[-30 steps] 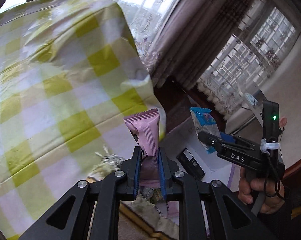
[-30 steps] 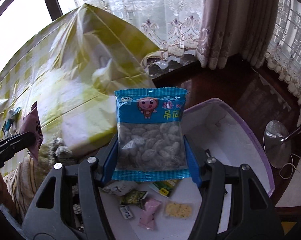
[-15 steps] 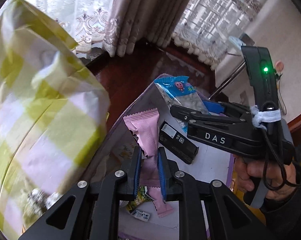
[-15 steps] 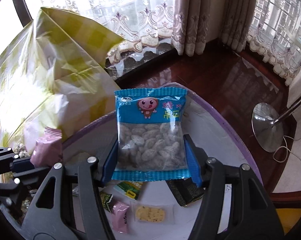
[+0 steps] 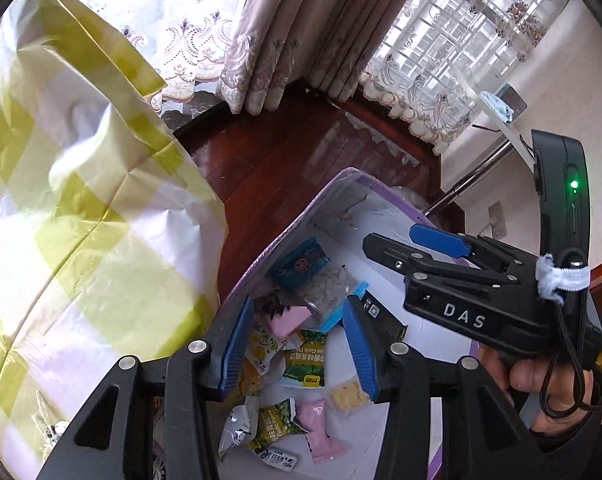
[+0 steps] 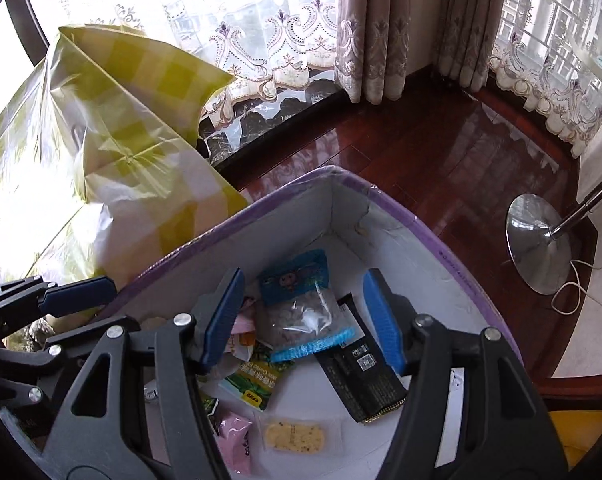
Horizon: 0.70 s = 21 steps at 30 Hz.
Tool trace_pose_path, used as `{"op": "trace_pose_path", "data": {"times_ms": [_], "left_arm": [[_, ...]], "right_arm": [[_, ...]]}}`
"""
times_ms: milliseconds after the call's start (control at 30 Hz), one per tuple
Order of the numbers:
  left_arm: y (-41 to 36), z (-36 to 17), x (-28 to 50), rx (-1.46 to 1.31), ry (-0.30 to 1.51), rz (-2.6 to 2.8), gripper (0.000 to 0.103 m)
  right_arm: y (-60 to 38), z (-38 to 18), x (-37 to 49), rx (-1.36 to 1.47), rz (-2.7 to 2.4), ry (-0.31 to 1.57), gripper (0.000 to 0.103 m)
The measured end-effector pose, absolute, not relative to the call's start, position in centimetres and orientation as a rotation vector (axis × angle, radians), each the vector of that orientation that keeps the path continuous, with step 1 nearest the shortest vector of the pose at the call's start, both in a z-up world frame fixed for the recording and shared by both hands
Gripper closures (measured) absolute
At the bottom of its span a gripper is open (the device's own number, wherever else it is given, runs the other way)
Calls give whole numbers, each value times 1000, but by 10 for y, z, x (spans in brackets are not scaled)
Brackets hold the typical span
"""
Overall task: Organize snacks
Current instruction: 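Carry both snacks over the purple box and open both grippers to drop them, then move both tools back over the table toward the remaining snacks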
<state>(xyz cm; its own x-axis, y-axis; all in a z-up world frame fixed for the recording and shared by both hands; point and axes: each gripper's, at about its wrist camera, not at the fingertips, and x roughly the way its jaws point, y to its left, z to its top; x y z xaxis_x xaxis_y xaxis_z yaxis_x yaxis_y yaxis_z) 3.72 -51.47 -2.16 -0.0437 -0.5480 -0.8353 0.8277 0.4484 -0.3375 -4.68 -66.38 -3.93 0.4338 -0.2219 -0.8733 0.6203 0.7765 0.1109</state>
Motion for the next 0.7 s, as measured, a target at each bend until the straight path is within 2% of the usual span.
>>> {"op": "trace_pose_path", "data": {"times_ms": [333, 700], "left_arm": [[-503, -11, 44, 249, 1117, -1132, 56], [-442, 11, 66, 148, 1024, -1025, 55]], "right_arm": [[-654, -27, -48, 436, -529, 987, 35], [-616, -9, -28, 383, -460, 975, 33]]}}
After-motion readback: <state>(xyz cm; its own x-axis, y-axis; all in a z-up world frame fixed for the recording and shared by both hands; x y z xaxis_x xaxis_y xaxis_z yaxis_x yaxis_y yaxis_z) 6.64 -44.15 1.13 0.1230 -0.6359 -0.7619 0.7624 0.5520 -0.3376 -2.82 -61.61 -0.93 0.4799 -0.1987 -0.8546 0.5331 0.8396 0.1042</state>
